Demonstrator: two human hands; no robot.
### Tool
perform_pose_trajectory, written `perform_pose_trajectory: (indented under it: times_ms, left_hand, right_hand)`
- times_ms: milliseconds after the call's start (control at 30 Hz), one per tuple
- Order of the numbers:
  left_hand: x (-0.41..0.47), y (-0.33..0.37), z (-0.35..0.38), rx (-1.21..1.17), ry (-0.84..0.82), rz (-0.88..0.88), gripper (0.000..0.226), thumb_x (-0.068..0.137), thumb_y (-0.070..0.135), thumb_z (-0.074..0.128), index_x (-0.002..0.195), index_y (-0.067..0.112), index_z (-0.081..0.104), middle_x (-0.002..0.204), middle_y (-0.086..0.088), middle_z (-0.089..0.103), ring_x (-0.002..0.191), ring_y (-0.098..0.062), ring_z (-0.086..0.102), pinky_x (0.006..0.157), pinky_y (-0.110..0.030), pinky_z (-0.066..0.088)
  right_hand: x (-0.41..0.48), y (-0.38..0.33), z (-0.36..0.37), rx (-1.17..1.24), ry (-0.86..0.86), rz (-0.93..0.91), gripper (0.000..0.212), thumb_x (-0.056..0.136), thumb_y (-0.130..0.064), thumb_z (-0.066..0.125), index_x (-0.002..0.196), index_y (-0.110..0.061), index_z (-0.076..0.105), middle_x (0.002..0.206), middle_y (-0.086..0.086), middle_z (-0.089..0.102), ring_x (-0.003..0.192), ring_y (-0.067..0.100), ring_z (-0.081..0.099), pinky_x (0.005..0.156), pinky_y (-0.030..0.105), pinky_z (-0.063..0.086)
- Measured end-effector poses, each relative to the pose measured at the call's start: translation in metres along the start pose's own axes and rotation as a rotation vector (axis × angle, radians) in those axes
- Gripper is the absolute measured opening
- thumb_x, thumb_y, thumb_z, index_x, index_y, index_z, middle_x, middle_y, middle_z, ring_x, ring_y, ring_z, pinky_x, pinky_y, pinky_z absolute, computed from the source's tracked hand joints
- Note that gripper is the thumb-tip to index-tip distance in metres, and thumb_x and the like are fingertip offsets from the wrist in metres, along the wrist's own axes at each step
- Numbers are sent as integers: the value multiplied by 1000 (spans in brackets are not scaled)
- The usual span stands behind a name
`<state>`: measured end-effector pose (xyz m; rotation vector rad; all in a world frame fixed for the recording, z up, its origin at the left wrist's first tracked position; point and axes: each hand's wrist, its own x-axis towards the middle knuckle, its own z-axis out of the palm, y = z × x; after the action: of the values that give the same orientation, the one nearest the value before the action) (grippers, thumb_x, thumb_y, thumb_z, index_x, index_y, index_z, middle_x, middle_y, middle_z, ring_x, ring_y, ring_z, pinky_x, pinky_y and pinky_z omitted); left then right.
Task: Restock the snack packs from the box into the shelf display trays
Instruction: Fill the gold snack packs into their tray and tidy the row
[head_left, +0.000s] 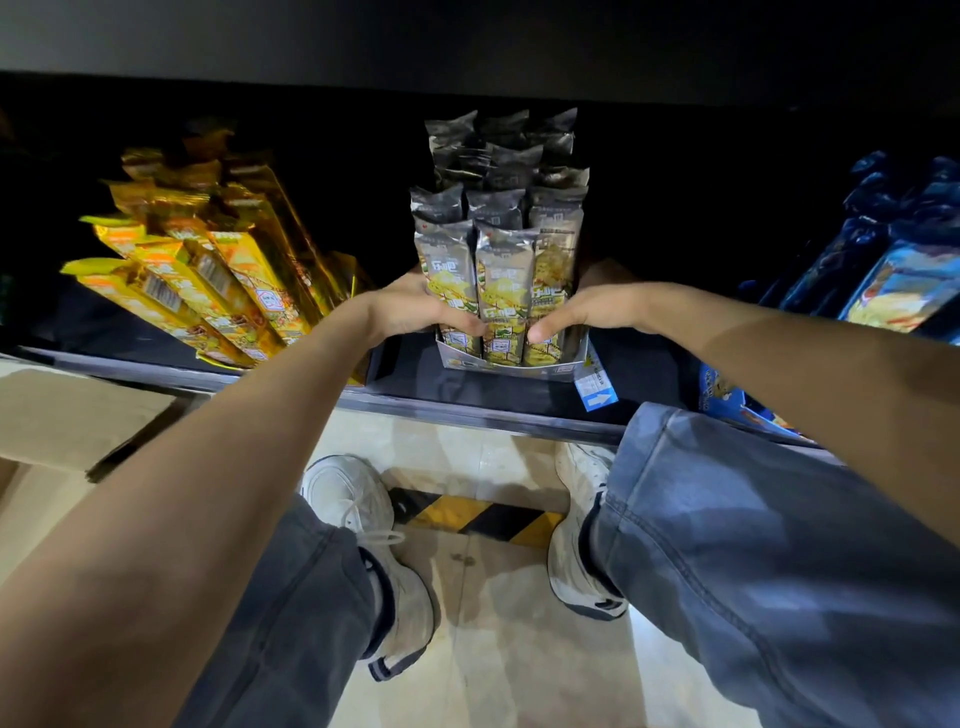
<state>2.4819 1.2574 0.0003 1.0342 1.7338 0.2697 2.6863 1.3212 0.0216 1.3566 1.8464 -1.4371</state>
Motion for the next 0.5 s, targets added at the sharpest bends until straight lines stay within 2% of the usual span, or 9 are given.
perform_pose_trajectory:
  times_ms: [33, 67, 133, 167, 233, 300, 400, 500]
  left_hand:
    - [-3, 1, -3, 33, -12, 0, 129, 28, 69, 84, 136, 12, 43, 143, 2, 40, 129, -19, 41, 111, -38, 35]
    - [-1, 0, -5, 42, -7, 3, 121, 36, 67, 84, 137, 13, 44, 145, 2, 38, 132, -19, 38, 112, -35, 30]
    - [0, -2, -9, 44, -12, 21, 91, 63, 47, 82, 137, 12, 44, 144, -1, 38, 135, -20, 33, 109, -31, 27]
    - [-5, 0, -9, 36, -13, 36, 84, 65, 43, 81, 136, 12, 47, 140, 0, 42, 134, -19, 36, 108, -30, 28]
    - [-8, 0, -4, 42, 20, 100, 89, 50, 52, 85, 126, 18, 55, 131, 5, 54, 126, -17, 47, 110, -32, 33]
    - [-8, -4, 1, 23, 54, 105, 96, 42, 55, 88, 125, 19, 56, 126, 5, 59, 118, -14, 53, 108, -36, 38]
    - [-11, -3, 8, -35, 65, 119, 95, 46, 51, 89, 127, 17, 53, 126, 8, 58, 118, -11, 53, 107, -33, 38]
    - [-11, -4, 13, -75, 92, 112, 88, 61, 38, 86, 132, 13, 41, 126, 10, 46, 119, -8, 42, 102, -25, 32]
  right_hand:
    - [2, 3, -2, -2, -8, -7, 78, 77, -46, 67, 141, -11, 41, 154, 4, 27, 142, 19, 25, 114, 30, 18]
    - [3, 6, -3, -8, -20, -11, 69, 82, -42, 64, 140, -12, 42, 154, 4, 28, 142, 18, 24, 113, 29, 17]
    - [4, 10, -6, -3, -29, -14, 61, 86, -40, 60, 139, -15, 44, 155, 3, 26, 144, 17, 20, 114, 29, 14]
    - [3, 11, -6, 1, -30, -18, 61, 86, -41, 59, 140, -16, 44, 155, 3, 24, 144, 18, 19, 114, 29, 13]
    - [2, 9, -5, 13, -25, -24, 67, 83, -45, 60, 141, -16, 41, 156, 4, 23, 144, 18, 18, 115, 30, 12]
    - [2, 9, -2, 35, 3, -24, 77, 79, -47, 64, 143, -14, 38, 156, 5, 23, 144, 18, 20, 115, 31, 14]
    - [1, 6, 4, 51, 77, -24, 87, 75, -50, 68, 144, -10, 34, 155, 7, 25, 142, 20, 25, 114, 31, 20]
    - [1, 4, 8, 60, 132, -16, 101, 63, -60, 71, 143, -10, 36, 153, 7, 29, 140, 21, 29, 112, 31, 24]
